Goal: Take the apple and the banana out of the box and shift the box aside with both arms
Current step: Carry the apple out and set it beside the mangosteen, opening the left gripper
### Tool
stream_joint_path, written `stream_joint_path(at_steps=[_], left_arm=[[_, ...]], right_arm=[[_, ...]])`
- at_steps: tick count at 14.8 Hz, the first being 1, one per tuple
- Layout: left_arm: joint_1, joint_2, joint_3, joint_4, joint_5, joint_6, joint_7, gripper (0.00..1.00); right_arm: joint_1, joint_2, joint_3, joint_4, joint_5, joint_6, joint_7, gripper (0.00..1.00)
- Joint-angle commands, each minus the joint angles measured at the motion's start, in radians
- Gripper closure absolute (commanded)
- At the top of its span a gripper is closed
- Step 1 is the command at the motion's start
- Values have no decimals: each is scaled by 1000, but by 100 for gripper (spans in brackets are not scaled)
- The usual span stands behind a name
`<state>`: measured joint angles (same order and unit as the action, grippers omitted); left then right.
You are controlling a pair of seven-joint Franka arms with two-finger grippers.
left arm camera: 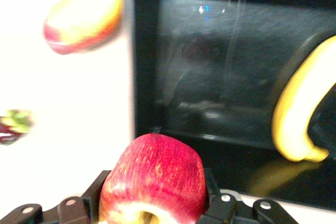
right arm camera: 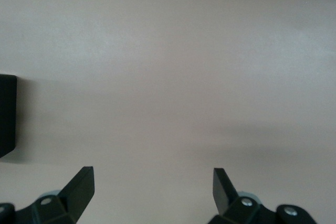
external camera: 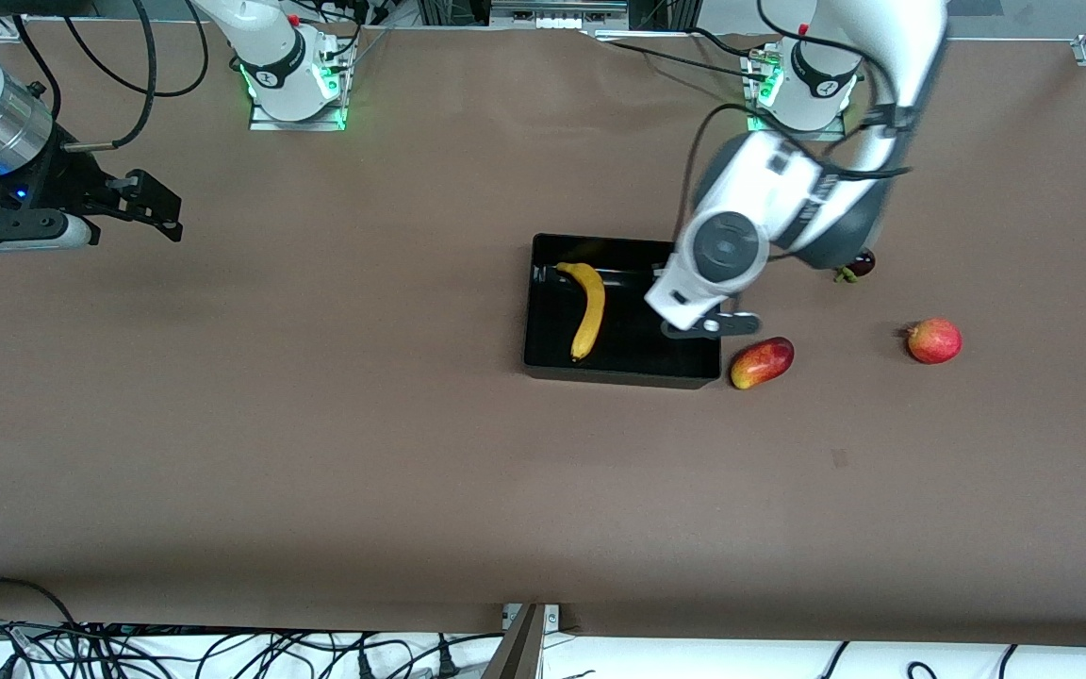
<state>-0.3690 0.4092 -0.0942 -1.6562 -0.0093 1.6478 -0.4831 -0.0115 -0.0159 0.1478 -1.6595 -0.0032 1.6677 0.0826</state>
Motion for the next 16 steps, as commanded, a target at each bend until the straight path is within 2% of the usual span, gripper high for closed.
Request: stream_joint_path(at_steps=[1, 4, 8, 11, 12, 14, 16], left_arm=[[143, 10, -7, -11, 17, -65, 275, 65], [238, 0, -7, -167, 92, 51, 447, 63], [272, -87, -12, -471, 109, 332, 506, 63], [277, -76, -12, -556, 111, 426, 506, 62], [277, -58, -12, -556, 109, 441, 506, 55], [275, -43, -12, -544, 109, 449, 492, 0], [275, -64, -13, -534, 109, 434, 494, 0]], right_arm=[[-13, 5, 10, 15, -3, -14, 0, 0], [-15, 5, 9, 15, -3, -14, 0, 0], [-16, 7, 7, 15, -3, -14, 2, 0], [-16, 7, 7, 17, -3, -14, 2, 0], [-16, 7, 7, 17, -3, -14, 2, 0], [-16, 7, 7, 17, -3, -14, 2, 0], [-16, 7, 7, 17, -3, -14, 2, 0]])
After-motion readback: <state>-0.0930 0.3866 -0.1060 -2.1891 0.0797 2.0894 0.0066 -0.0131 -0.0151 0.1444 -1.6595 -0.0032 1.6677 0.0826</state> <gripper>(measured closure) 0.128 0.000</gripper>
